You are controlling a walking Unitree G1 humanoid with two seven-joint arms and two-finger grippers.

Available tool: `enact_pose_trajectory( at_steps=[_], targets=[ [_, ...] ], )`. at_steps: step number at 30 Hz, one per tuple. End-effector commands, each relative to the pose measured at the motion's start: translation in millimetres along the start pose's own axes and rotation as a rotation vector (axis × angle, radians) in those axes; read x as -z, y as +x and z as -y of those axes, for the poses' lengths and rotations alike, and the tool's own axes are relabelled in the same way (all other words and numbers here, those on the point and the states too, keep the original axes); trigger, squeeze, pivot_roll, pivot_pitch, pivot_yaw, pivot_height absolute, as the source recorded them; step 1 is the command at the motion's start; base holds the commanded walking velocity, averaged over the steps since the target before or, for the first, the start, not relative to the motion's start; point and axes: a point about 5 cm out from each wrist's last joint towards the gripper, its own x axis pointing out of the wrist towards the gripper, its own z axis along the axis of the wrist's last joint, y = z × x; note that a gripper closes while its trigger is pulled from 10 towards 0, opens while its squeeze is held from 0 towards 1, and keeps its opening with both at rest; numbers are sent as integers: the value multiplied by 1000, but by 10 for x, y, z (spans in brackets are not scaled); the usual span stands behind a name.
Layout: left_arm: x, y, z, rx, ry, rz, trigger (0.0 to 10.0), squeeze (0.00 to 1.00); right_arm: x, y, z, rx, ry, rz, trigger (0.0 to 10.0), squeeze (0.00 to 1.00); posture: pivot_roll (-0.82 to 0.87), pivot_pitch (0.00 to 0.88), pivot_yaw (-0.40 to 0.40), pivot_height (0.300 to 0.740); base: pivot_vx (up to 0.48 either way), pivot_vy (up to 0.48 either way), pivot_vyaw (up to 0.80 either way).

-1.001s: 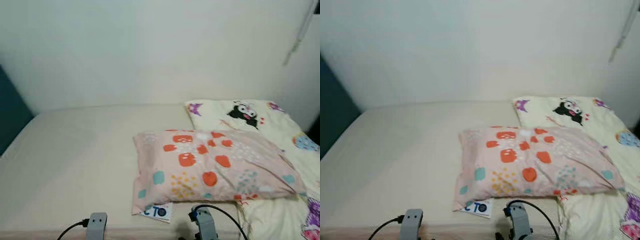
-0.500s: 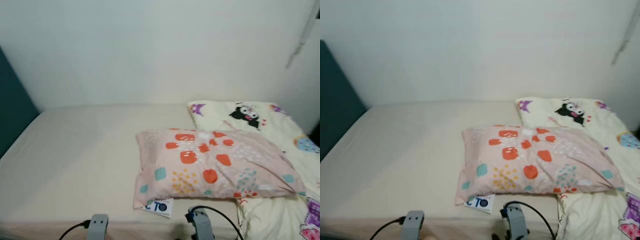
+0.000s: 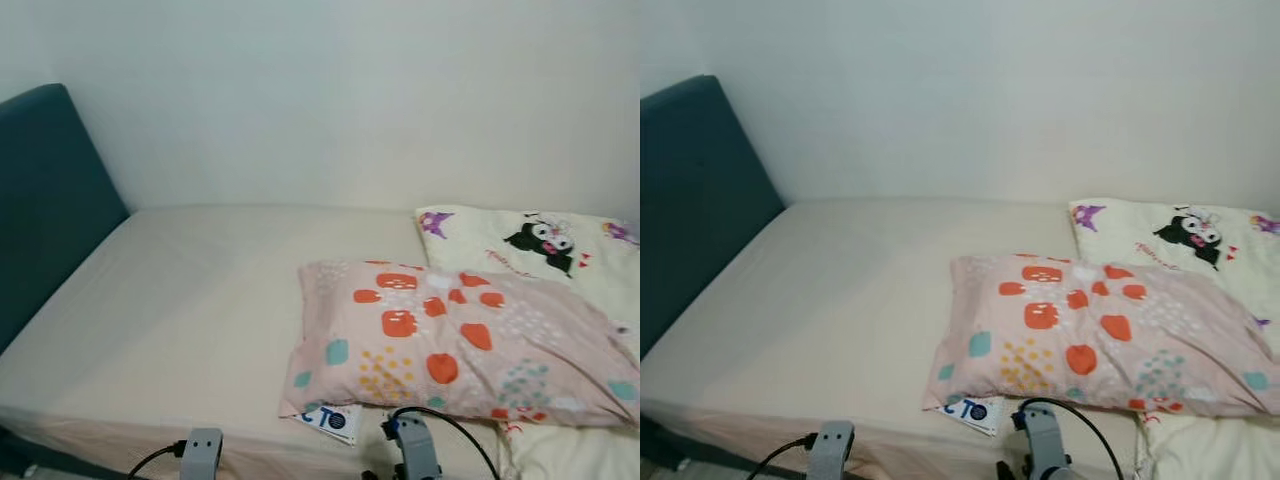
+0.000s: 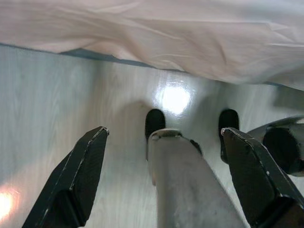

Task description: Clean up the room

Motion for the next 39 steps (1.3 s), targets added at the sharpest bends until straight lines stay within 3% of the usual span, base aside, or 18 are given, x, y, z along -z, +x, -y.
enact_pose_trajectory(
  at_steps=[1,9,26,30,39],
  targets=[
    [-7,1,4,9,-11,4,10000,0,9,17,-59,-12,11,-4,10000,0,-119,0,25,700,0,0,0],
    [1,5,60,43,-4,-1,10000,0,13,12,-43,-5,10,-5,10000,0,-123,0,22,700,0,-425,0],
    [11,4,60,37,-27,4,10000,0,35,8,-39,-3,2,-18,10000,0,-121,0,17,700,0,0,0],
    [7,7,103,76,2,0,10000,0,43,8,-39,0,6,-22,10000,0,-126,0,22,700,0,-360,0],
    [-14,12,142,94,-61,17,10000,0,48,4,-10,31,22,-30,10000,0,-129,0,22,700,0,-308,0]
  ],
)
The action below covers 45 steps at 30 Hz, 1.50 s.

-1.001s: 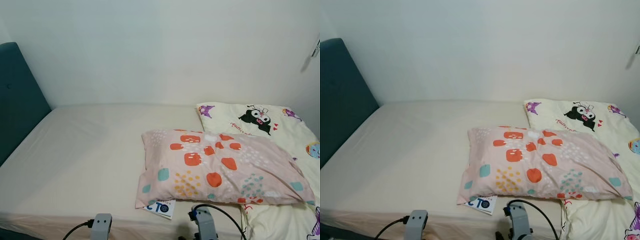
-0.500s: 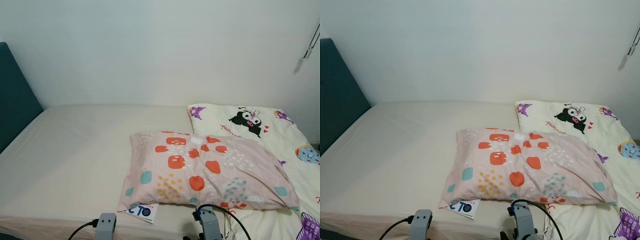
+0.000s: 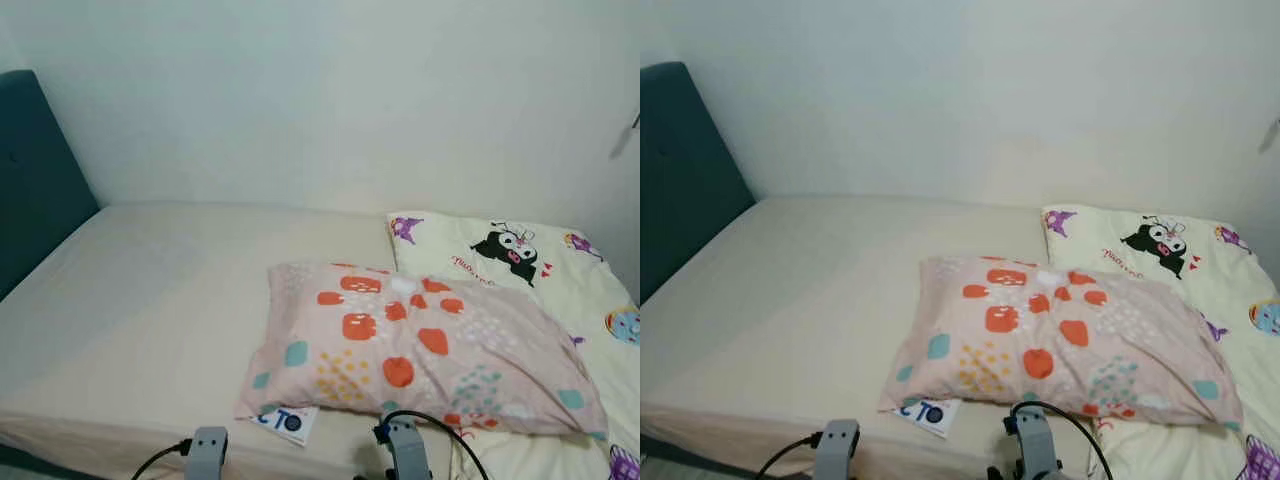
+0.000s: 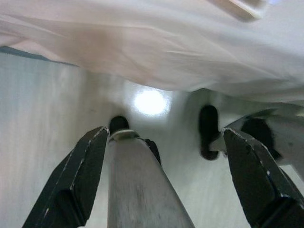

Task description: Clean up the room

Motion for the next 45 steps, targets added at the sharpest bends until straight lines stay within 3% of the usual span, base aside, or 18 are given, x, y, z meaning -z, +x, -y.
enact_pose_trajectory(
  at_steps=[1,11,17,27,29,32,45],
  targets=[
    [-38,10,46,33,-22,19,10000,0,4,-6,42,43,34,-5,10000,0,-129,0,22,700,0,0,0],
    [-83,18,98,71,-40,47,10000,0,-72,-47,240,184,173,41,10000,0,-141,0,29,700,0,0,0],
    [-173,19,75,72,-41,84,10000,0,-310,-87,423,265,270,131,10000,0,-152,0,39,690,0,0,0],
    [-303,24,55,57,-42,127,10000,0,-783,-139,516,168,424,350,10000,0,-156,0,41,655,0,0,0],
    [-356,24,56,60,-29,149,10000,0,-1037,-190,554,100,501,472,10000,0,-158,0,43,640,0,0,0],
    [-382,24,61,63,-4,160,10000,0,-1132,-219,582,84,544,519,10000,0,-158,0,43,630,0,0,0],
    [-451,20,85,76,80,198,10000,0,-1153,-244,620,45,682,581,10000,0,-145,0,39,575,0,0,0]
  ],
)
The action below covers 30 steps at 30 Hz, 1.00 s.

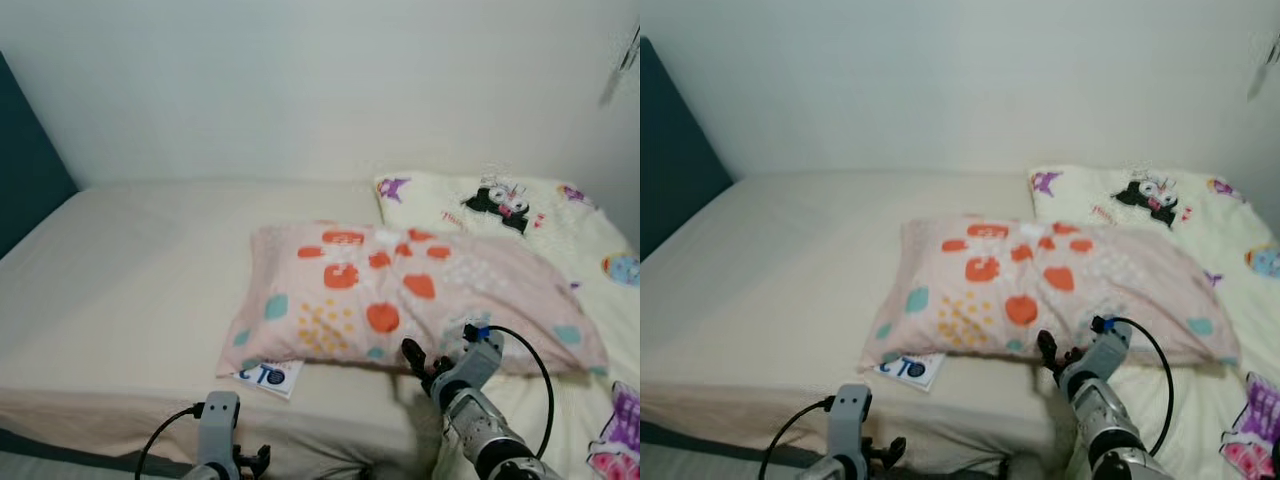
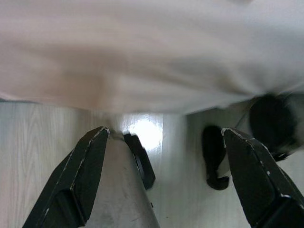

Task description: Clean up the room

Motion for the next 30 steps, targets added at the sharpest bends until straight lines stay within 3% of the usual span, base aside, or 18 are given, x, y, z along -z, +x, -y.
enact_pose_trajectory(
  at_steps=[1,4,7,11,17,22,27,28,30],
  targets=[
    [-13,-10,-43,-7,22,7,10000,0,4,-4,3,-9,43,7,10000,0,-144,0,40,570,0,0,0],
    [-18,-13,-46,-4,29,12,10000,0,-50,2,0,-23,69,34,10000,0,-141,0,42,560,0,0,0],
    [-31,-21,-68,2,52,22,10000,0,-277,10,-18,-122,170,124,10000,0,-128,0,52,545,0,0,0],
    [-33,-37,-110,6,71,29,10000,0,-465,-7,-45,-245,236,202,10000,0,-110,0,67,530,0,0,0],
    [12,-80,-192,9,98,22,10000,0,-573,-59,-43,-360,266,273,10000,0,-86,0,90,510,0,0,0],
    [119,-164,-325,11,140,-1,10000,0,-557,-98,83,-291,322,313,10000,0,-42,34,130,490,0,0,0],
    [156,-215,-406,14,161,-2,10000,0,-533,-113,104,-293,338,322,10000,0,-21,60,145,480,0,0,0],
    [144,-265,-493,23,188,17,10000,0,-559,-104,80,-305,355,338,10000,0,28,117,176,470,0,0,0],
    [133,-290,-535,30,208,27,10000,0,-580,-95,53,-316,360,349,10000,0,44,137,187,465,0,0,0]
  ],
)
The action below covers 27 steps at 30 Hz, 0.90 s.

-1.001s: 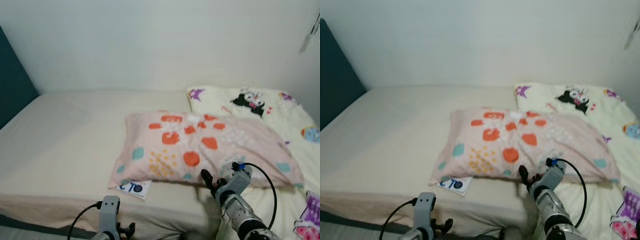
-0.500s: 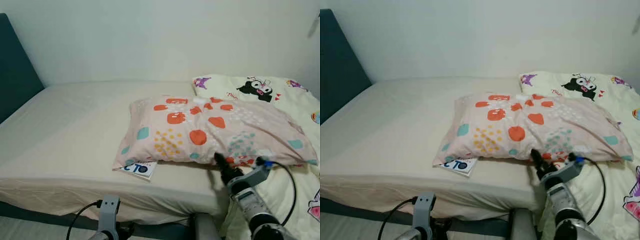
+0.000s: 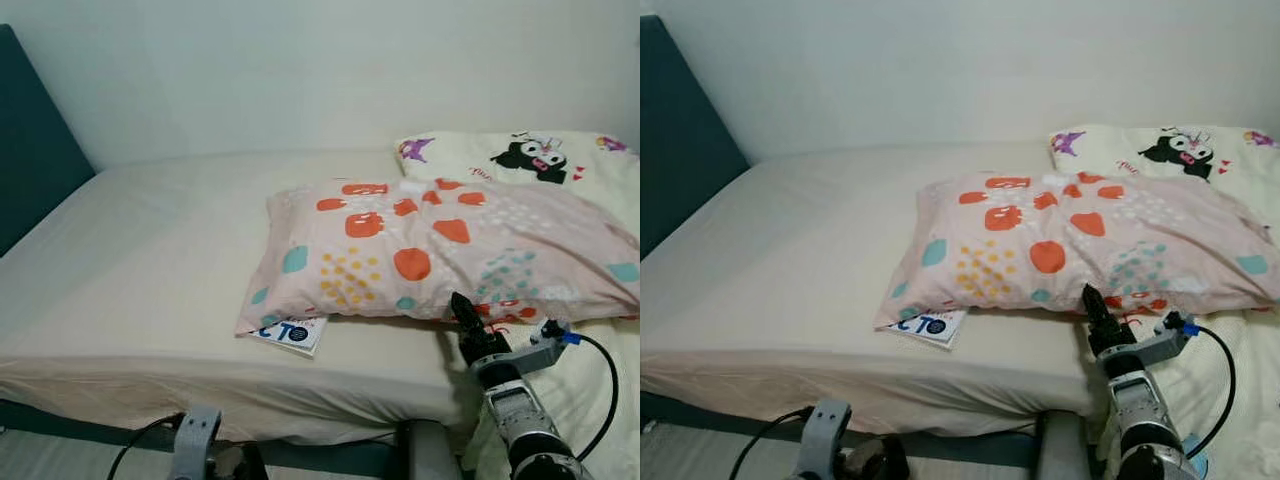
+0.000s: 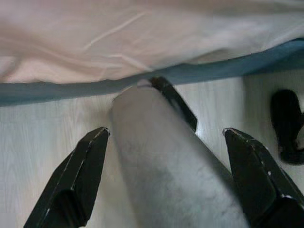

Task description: Clean up the room

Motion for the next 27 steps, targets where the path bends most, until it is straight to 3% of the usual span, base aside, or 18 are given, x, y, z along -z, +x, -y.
enact_pose_trajectory(
  at_steps=[1,7,14,22,23,27],
  targets=[
    [64,-84,-120,-8,38,-22,10000,0,27,42,-56,-25,23,15,10000,0,49,142,191,460,0,0,0],
    [40,-152,-220,4,72,10,10000,0,-70,113,-158,-96,22,63,10000,0,92,182,221,445,0,0,0],
    [9,-295,-374,17,113,70,10000,0,-396,166,-514,-401,-69,193,10000,0,160,233,275,415,0,0,0],
    [118,-420,-437,32,143,49,10000,0,-644,155,-534,-376,-82,316,10000,0,183,257,302,392,0,0,0],
    [156,-463,-452,40,154,39,10000,0,-807,115,-556,-392,-68,404,10000,0,192,263,308,383,0,0,0],
    [182,-490,-460,44,162,33,10000,0,-932,63,-560,-415,-48,472,10000,0,196,265,311,373,0,0,0]
  ],
)
